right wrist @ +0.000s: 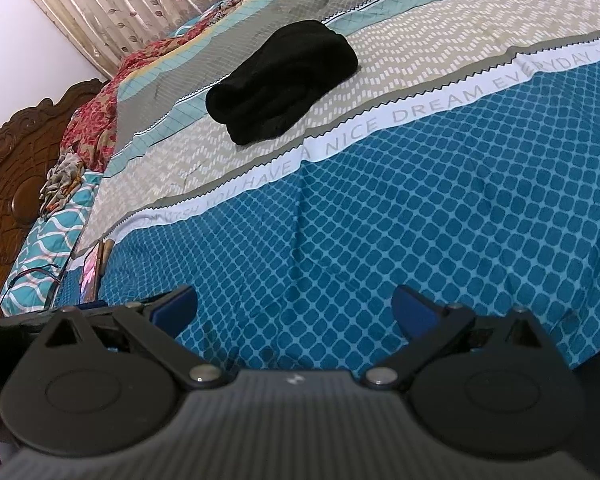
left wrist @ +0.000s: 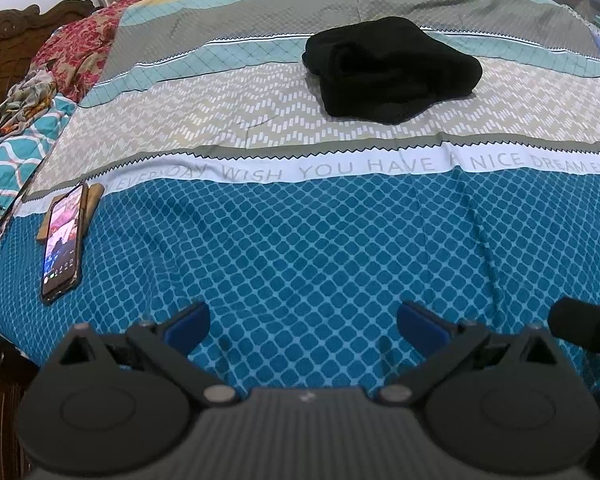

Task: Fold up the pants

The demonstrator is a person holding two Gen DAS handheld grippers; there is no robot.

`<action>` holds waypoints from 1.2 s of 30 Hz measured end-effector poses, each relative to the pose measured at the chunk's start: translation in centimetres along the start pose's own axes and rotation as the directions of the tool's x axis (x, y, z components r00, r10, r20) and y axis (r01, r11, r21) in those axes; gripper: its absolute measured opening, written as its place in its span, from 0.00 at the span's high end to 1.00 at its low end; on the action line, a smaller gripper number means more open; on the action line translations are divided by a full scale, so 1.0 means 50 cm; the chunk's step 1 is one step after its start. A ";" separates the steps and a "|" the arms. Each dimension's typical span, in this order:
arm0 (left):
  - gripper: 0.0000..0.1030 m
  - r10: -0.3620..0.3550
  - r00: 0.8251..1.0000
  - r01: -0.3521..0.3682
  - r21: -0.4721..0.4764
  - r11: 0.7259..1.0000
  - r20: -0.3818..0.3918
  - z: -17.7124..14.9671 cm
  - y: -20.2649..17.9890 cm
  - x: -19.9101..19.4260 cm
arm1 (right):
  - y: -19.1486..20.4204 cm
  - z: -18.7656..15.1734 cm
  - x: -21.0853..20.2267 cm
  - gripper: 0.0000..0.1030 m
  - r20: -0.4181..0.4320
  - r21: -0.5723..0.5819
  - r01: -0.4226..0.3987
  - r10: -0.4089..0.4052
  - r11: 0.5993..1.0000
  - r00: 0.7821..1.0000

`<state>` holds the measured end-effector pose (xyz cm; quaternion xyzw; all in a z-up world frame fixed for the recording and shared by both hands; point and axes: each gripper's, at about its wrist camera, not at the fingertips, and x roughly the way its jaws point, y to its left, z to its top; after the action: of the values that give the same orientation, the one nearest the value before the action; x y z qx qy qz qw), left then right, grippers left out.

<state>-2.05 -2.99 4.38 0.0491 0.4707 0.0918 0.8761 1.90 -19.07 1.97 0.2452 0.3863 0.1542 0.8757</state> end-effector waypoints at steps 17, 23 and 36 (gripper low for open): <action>0.00 0.015 1.000 -0.015 0.017 1.000 0.000 -0.004 0.000 -0.003 | -0.005 0.000 -0.001 0.00 -0.005 0.009 0.001 -0.001 1.000 1.000; 0.00 0.027 1.000 -0.027 0.024 0.999 -0.011 -0.006 -0.001 0.001 | -0.003 -0.002 -0.002 0.00 -0.005 0.013 0.001 0.000 1.000 1.000; 0.00 0.043 0.998 -0.042 0.029 0.999 -0.035 -0.009 -0.003 0.011 | -0.005 -0.002 -0.003 0.00 -0.009 0.019 0.002 -0.002 1.000 1.000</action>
<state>-2.10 -3.03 3.67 0.0698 0.4865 0.1043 0.8646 1.75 -19.31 1.87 0.2525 0.3918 0.1510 0.8717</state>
